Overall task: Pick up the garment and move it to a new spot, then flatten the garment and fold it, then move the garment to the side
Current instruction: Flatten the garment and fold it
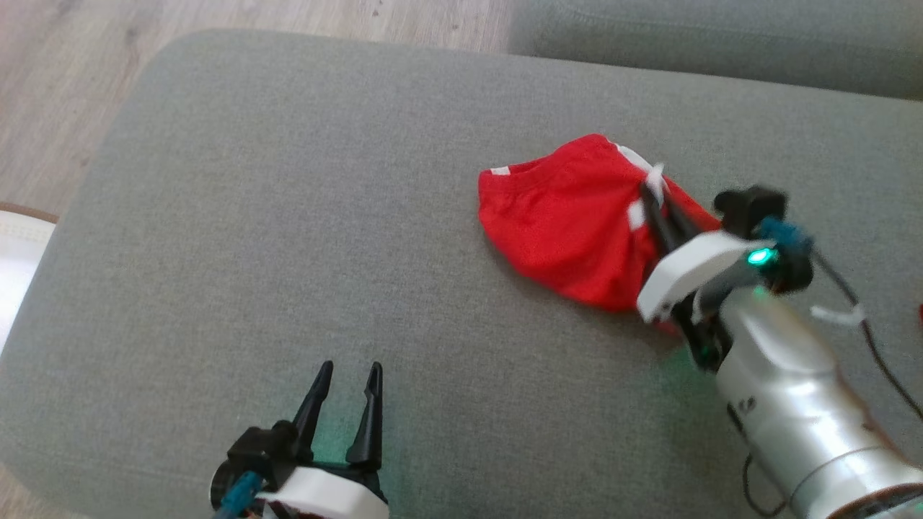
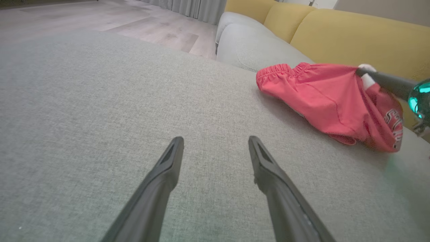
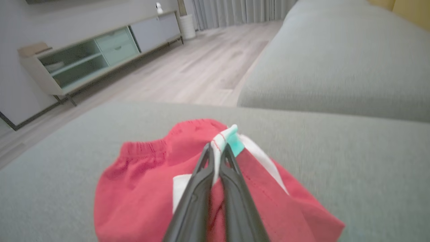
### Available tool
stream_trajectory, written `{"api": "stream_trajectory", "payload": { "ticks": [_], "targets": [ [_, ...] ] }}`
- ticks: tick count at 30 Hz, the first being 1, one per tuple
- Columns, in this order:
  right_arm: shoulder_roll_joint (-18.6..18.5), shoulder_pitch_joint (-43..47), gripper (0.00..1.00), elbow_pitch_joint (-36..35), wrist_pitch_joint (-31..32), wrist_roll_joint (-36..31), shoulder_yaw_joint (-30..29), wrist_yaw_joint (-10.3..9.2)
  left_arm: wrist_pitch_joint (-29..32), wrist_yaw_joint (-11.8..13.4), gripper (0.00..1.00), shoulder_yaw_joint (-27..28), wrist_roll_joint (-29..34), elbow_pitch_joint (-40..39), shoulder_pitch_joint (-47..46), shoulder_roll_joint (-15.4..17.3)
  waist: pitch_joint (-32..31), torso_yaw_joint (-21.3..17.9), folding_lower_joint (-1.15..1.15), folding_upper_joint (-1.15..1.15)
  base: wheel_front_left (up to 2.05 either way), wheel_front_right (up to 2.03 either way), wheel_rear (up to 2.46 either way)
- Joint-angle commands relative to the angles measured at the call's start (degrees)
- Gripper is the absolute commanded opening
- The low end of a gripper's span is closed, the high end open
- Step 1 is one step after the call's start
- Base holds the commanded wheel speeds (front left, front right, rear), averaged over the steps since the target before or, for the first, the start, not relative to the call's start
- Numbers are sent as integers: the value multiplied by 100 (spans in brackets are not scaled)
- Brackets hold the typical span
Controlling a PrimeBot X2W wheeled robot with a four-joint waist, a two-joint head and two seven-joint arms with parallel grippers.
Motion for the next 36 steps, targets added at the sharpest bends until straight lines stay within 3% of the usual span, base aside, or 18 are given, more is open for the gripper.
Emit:
{"api": "stream_trajectory", "payload": {
  "ticks": [1,11,17,18,19,20,25,31,36],
  "targets": [
    [-21,-298,0,-403,-94,49,-40,-4,-56,10,100,154,-36,-155,-144,-3,-67,11,-1,0,0,0,0],
    [-126,-224,0,-1931,-99,-490,-397,-4,-56,-40,100,298,-72,-55,149,-3,-551,125,-1,0,0,0,0],
    [-114,-38,0,-2765,-100,-668,958,-4,-56,-78,100,369,-79,-48,321,-3,-694,148,-1,0,0,0,0],
    [-129,45,10,-2736,-100,-584,1178,-4,-56,-82,100,372,-88,-42,344,-3,-700,139,-1,0,0,0,0],
    [-150,149,40,-2615,-100,-481,1382,-4,-56,-86,100,371,-93,-30,364,-3,-703,123,-1,0,0,0,0],
    [-157,251,97,-2496,-100,-319,1543,-4,-56,-90,100,363,-94,-19,378,-3,-698,104,-1,0,0,0,0],
    [-392,771,100,-2146,-100,222,1696,-4,-56,-93,100,332,-128,-5,373,-3,-617,-19,-1,0,0,0,0],
    [-561,1227,100,-1879,-100,241,989,-4,-56,-66,100,338,-126,-10,332,-3,-589,-181,-1,0,0,0,0],
    [-454,1487,100,-1817,-100,-22,523,-4,-56,-67,100,339,-115,17,256,-3,-575,-277,-1,0,0,0,0]
  ]
}}
